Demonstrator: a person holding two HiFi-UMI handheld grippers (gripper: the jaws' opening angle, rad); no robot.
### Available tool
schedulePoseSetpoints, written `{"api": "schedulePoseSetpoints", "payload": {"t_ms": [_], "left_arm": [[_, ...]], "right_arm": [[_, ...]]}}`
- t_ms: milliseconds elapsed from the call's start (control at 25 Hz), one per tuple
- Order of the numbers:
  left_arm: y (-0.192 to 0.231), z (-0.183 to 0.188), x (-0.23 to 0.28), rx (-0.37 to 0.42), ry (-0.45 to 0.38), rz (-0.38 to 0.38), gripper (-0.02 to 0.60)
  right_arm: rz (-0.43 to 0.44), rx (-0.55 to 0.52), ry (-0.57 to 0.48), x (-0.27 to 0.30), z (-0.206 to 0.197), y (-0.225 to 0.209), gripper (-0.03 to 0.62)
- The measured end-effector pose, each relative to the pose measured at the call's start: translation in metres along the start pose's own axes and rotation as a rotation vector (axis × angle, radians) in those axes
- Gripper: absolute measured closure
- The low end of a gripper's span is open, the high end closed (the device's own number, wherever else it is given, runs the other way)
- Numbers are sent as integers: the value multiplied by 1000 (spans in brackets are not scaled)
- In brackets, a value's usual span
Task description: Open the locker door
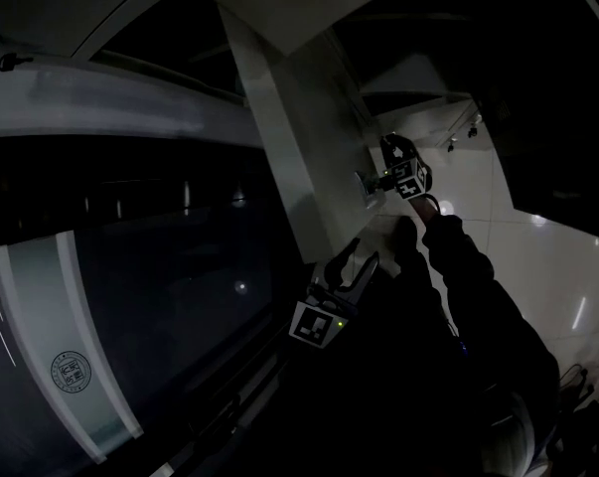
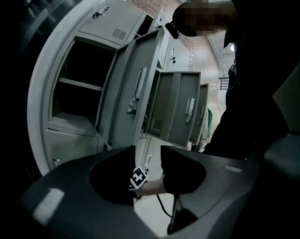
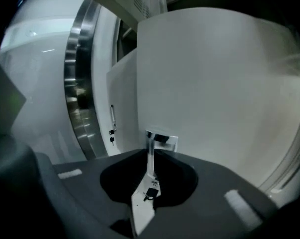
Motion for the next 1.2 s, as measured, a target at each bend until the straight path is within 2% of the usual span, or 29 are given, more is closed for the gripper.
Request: {"api": "schedulePoseSetpoints", "payload": {"t_ms": [80,160,320,520,680,800,920,1040,1200], "left_arm": [[-6,-4,3,-6,-8,-34,419],[-14,-7,4,-3,-26,-70,419],[-38,-14,-9,7,-62,-123,419],[-85,-34,-58,24,-115,-160,419],[-127,-54,-126,50,-138,-157,419],[-158,-66,-174,35,-139,-140,420],[-189,-74,-209,18,-148,-133,422],[-210,-75,-235,22,-173,-139,423],[-232,-81,-255,17,-202,-139,426]], "right_arm": [[-1,29,-12,-30,-22,-1,556],[-38,73,-23,-67,-37,-5,523],[-108,163,20,-145,-82,-5,543],[-99,158,-55,-263,-106,44,537],[-24,128,-186,-361,-94,129,546],[27,86,-299,-435,-71,189,577],[39,48,-397,-509,-50,235,594],[34,-9,-438,-555,-39,269,594],[28,-40,-441,-585,-46,292,594]]}}
Point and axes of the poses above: the fingertips, and each gripper's own axes: x forward along the fingers, y to its left, z out of its top, the point moved 7 cm from there along -x, backward along the fingers, and after that the axes turned 9 degrees about x, right-handed, at the moved point
